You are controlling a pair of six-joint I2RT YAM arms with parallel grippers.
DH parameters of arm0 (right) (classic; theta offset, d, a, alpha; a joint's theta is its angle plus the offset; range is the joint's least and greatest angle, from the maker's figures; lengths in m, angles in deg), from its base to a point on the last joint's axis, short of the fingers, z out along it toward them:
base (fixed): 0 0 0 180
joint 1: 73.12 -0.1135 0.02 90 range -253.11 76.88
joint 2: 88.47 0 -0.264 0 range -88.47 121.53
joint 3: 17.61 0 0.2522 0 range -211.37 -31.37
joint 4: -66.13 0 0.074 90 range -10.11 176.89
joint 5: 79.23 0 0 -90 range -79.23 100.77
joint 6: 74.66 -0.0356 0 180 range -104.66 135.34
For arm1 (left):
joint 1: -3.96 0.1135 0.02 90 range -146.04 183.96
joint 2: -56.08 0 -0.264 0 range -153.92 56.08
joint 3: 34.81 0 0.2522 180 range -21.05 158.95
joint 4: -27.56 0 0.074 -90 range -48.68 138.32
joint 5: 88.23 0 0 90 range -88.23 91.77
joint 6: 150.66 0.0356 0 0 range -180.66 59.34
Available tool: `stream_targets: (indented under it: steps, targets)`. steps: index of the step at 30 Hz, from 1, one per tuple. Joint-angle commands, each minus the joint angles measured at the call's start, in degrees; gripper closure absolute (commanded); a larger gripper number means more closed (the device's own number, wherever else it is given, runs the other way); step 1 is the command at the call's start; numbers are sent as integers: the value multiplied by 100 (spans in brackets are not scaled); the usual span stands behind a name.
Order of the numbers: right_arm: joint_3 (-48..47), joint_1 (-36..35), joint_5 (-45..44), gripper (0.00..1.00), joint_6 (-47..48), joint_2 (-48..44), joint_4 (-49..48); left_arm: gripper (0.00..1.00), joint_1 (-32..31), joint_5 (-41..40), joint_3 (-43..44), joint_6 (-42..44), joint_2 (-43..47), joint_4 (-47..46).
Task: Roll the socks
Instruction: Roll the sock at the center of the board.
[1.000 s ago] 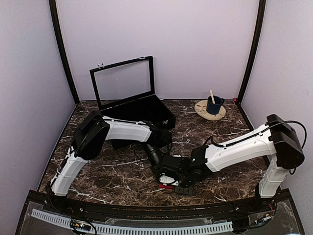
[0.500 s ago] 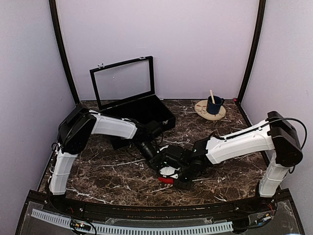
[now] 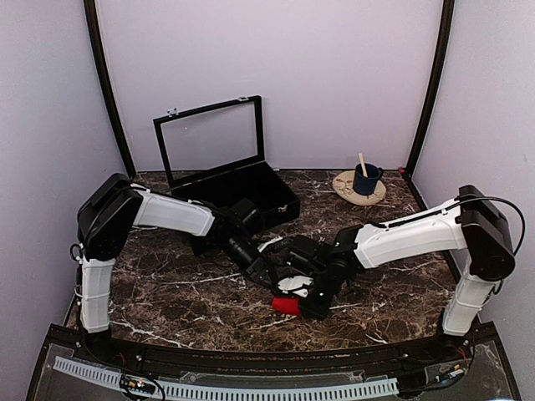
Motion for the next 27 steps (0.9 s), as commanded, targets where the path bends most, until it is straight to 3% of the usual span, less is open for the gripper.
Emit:
stream_targets:
  steps: [1,16,27]
  targets:
    - [-85,188,508,100,-112,37,174,78,108,-628,-416,-347,650,-696]
    - [-220,643,1584,100,-187,294,272,78,-79,-3133,-2708,-760,2466,-2757]
    - [-320,950,2243,100,-322,521,338,78,-1747,-5371,-3174,241,2975,-2935]
